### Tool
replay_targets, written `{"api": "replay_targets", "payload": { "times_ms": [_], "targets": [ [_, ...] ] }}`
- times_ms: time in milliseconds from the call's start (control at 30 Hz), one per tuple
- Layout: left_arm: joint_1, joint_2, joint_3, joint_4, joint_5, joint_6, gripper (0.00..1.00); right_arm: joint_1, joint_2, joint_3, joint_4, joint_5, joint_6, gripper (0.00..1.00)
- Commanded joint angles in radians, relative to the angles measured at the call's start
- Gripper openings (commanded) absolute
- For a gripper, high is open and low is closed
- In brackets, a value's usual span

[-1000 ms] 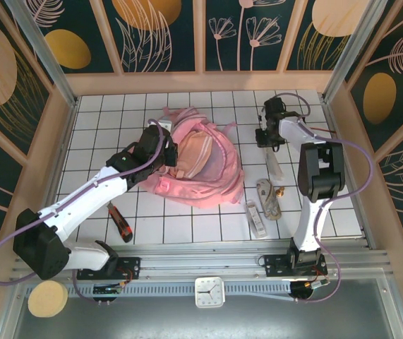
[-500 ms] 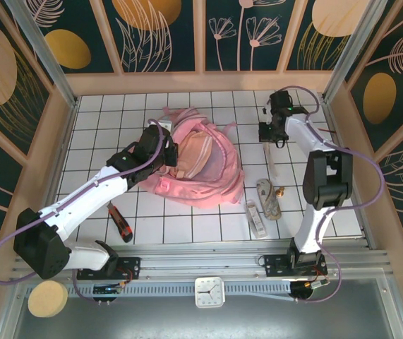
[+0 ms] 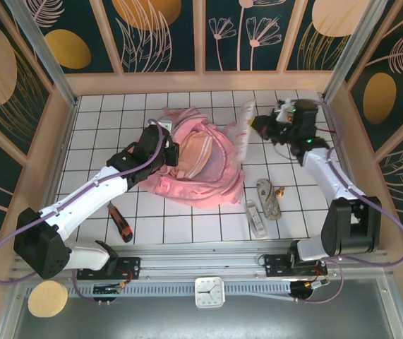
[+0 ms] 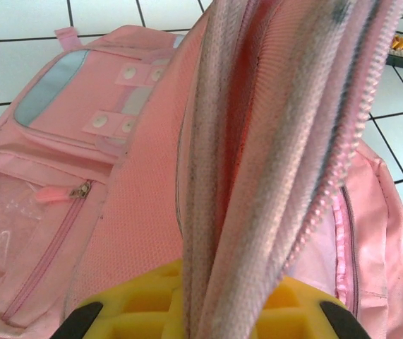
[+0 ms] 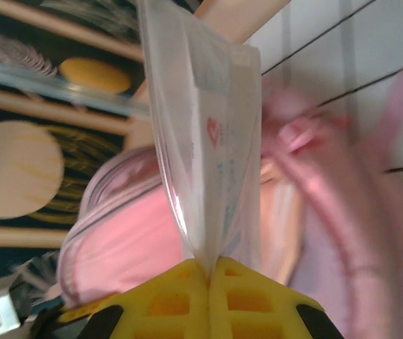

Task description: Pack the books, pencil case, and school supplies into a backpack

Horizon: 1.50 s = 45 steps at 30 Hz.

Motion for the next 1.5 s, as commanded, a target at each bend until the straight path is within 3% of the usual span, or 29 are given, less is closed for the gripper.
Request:
{"api": "replay_targets", "payload": {
  "times_ms": [0, 100, 333, 800, 900, 1033, 1267, 1467],
  "targets": [
    [0.001, -0.023, 0.008, 0.135, 0.043, -0.031, 0.0, 0.099, 0.05, -0.119, 0.569, -0.074, 0.388, 0.0],
    [0.002, -0.022, 0.012, 0.137, 0.049, -0.033, 0.0, 0.178, 0.146, -0.174, 0.812, -0.03, 0.537, 0.0],
    [0.003, -0.036, 0.02, 0.165, 0.07, -0.028, 0.0, 0.305, 0.331, -0.17, 0.958, 0.053, 0.696, 0.0],
    [0.001, -0.072, -0.016, 0.239, 0.25, -0.013, 0.0, 0.364, 0.534, 0.058, 0.66, 0.313, 0.577, 0.0],
    [-0.002, -0.069, -0.031, 0.249, 0.251, -0.023, 0.0, 0.379, 0.571, 0.124, 0.586, 0.306, 0.517, 0.0],
    [-0.002, -0.062, -0.046, 0.246, 0.217, -0.017, 0.0, 0.388, 0.554, 0.185, 0.34, 0.289, 0.366, 0.14],
    [-0.002, -0.057, -0.052, 0.234, 0.157, -0.01, 0.0, 0.388, 0.377, 0.297, -0.166, 0.364, 0.056, 0.65],
    [-0.002, -0.055, -0.075, 0.234, 0.153, -0.016, 0.0, 0.388, 0.185, 0.27, -0.407, 0.44, -0.027, 0.79]
  ]
}}
